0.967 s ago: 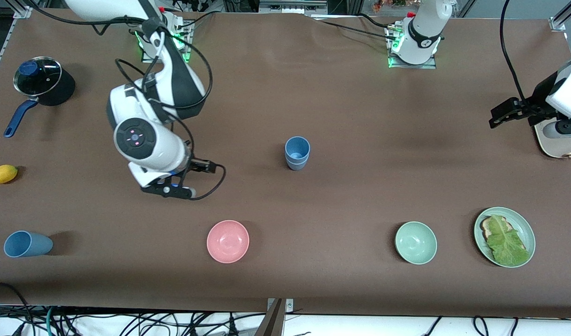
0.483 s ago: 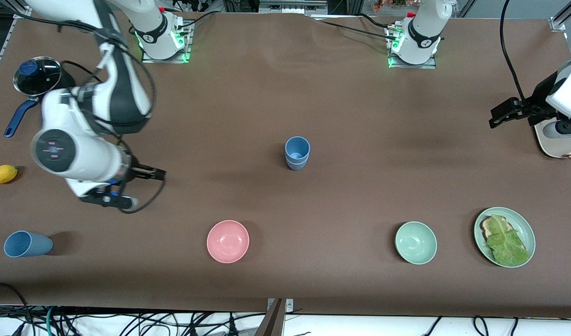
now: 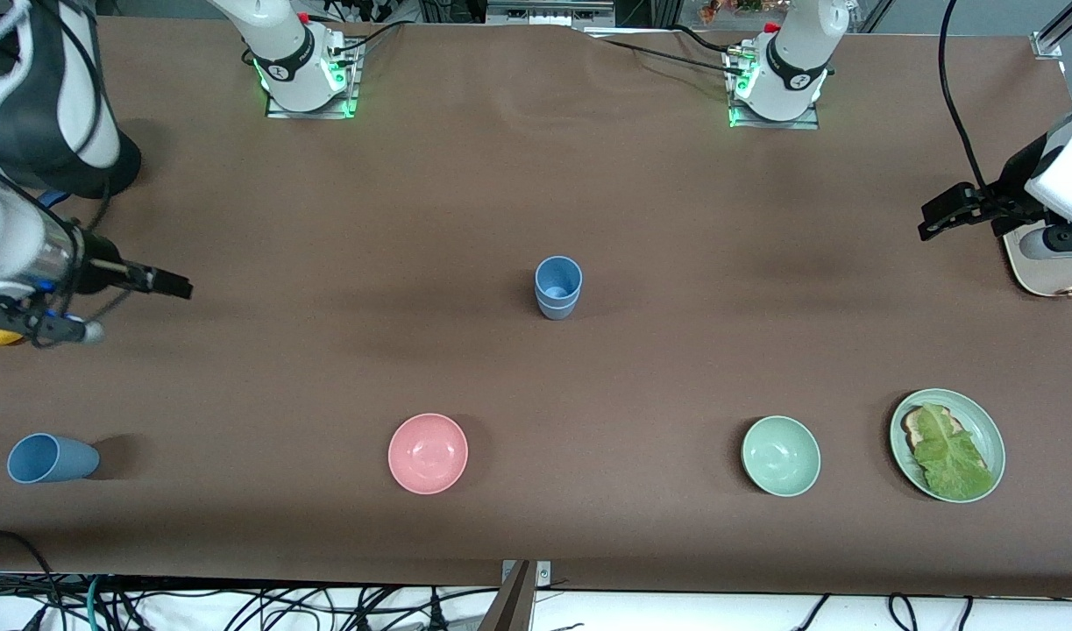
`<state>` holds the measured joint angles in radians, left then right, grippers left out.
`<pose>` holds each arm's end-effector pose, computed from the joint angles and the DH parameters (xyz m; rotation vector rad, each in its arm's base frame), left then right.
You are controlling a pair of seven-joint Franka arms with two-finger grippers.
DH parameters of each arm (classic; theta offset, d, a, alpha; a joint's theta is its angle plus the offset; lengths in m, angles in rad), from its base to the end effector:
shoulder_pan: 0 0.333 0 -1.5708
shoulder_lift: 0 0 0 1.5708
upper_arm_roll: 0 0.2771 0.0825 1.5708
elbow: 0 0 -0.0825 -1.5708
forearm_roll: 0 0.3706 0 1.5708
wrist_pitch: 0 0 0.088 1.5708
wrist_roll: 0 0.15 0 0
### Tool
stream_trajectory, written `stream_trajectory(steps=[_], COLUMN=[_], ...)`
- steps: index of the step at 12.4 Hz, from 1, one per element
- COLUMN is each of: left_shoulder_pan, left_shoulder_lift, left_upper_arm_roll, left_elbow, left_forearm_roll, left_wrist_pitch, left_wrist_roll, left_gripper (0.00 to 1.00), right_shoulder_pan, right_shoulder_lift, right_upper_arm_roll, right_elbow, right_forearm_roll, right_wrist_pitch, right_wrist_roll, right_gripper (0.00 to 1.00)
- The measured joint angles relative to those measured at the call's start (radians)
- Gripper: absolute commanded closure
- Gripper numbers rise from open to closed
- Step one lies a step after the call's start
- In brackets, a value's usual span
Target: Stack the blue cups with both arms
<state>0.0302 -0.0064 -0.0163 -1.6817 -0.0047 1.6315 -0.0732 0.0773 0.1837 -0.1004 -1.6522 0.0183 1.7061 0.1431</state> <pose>0.5392 0.0068 0.5003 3.1346 0.1372 -0.0689 0.5787 -0.0084 0.4132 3.1158 -0.2644 -0.2013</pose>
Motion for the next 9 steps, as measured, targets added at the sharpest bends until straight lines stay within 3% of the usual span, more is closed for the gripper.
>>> stream_trajectory(steps=[4,9], left_shoulder_pan=[0.0,0.0], left_shoulder_lift=[0.0,0.0], left_upper_arm_roll=[0.0,0.0], left_elbow=[0.0,0.0], left_forearm_roll=[0.0,0.0], left_wrist_pitch=[0.0,0.0], left_wrist_roll=[0.0,0.0], left_gripper=[0.0,0.0], right_shoulder_pan=[-0.013,-0.069], right_shoulder_lift=[-0.129,-0.169], right_upper_arm_roll=[0.029,0.093], right_elbow=[-0.023,-0.029], right_forearm_roll=[-0.048,-0.049], right_wrist_pitch=[-0.045,-0.044], right_wrist_roll=[-0.009,-0.027], right_gripper=[0.0,0.0])
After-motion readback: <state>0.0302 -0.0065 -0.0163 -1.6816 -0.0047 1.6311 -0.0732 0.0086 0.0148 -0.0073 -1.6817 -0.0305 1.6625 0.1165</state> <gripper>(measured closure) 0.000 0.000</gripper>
